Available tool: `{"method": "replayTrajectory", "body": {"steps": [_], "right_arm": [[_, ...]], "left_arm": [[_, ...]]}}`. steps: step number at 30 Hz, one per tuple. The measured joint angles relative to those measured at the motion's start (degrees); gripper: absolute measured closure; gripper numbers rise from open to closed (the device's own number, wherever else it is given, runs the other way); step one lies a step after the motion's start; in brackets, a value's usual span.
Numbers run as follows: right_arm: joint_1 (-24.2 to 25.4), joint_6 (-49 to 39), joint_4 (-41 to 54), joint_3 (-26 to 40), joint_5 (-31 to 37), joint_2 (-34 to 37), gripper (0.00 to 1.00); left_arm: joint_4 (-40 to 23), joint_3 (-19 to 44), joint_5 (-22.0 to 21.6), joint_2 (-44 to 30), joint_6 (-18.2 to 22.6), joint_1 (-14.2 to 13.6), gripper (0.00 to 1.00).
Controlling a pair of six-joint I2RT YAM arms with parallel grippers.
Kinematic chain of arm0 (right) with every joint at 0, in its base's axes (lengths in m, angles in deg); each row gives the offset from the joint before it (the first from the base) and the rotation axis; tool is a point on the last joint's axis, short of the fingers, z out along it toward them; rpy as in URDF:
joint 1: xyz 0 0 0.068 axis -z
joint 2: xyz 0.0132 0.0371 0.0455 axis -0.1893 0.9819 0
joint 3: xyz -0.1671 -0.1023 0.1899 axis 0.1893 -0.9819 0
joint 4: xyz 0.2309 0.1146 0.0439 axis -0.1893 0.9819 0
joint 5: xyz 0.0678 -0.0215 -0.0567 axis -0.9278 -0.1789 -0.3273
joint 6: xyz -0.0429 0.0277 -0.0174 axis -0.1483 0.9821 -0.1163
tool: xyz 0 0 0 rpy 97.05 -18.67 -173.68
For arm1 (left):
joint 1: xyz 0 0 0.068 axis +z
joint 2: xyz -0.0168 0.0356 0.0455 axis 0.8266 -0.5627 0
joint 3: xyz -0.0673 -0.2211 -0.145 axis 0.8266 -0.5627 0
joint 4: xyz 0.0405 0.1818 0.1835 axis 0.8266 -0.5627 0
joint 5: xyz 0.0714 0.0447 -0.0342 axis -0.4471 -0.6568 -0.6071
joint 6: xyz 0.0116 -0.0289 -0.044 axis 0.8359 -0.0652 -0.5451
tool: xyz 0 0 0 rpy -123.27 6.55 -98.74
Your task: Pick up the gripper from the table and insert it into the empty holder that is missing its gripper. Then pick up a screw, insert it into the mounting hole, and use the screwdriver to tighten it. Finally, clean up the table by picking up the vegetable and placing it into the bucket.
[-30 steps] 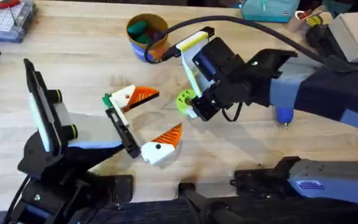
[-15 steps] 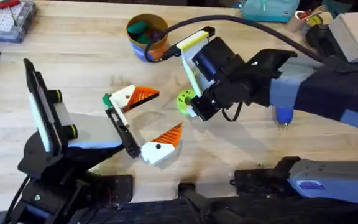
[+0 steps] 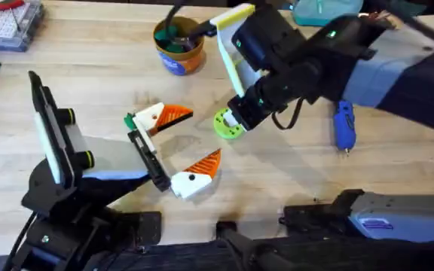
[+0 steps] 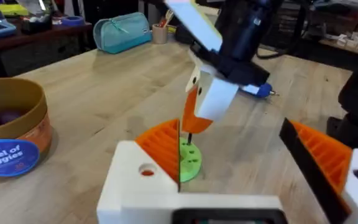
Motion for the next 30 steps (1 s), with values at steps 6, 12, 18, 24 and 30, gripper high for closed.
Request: {"method": "replayTrajectory", "body": {"steps": [6, 12, 18, 24, 30], "right_arm": [[0.0, -0.4, 9.2, 9.9, 0.0, 0.2, 0.997], [0.0, -0.9, 17.2, 19.1, 0.0, 0.4, 0.997], [-0.2, -4.2, 25.4, 28.3, 0.0, 0.5, 0.997], [-2.2, -7.5, 27.9, 36.7, 0.0, 0.7, 0.997], [-4.4, -10.4, 31.5, 47.1, 0.0, 6.1, 0.997]], "left_arm": [[0.0, 0.0, 0.0, 0.0, 0.0, 0.0, 0.006], [0.0, 0.0, 0.0, 0.0, 0.0, 0.0, 0.006], [0.0, 0.0, 0.0, 0.0, 0.0, 0.0, 0.006], [0.0, 0.0, 0.0, 0.0, 0.0, 0.0, 0.006], [0.0, 0.0, 0.0, 0.0, 0.0, 0.0, 0.006]]}}
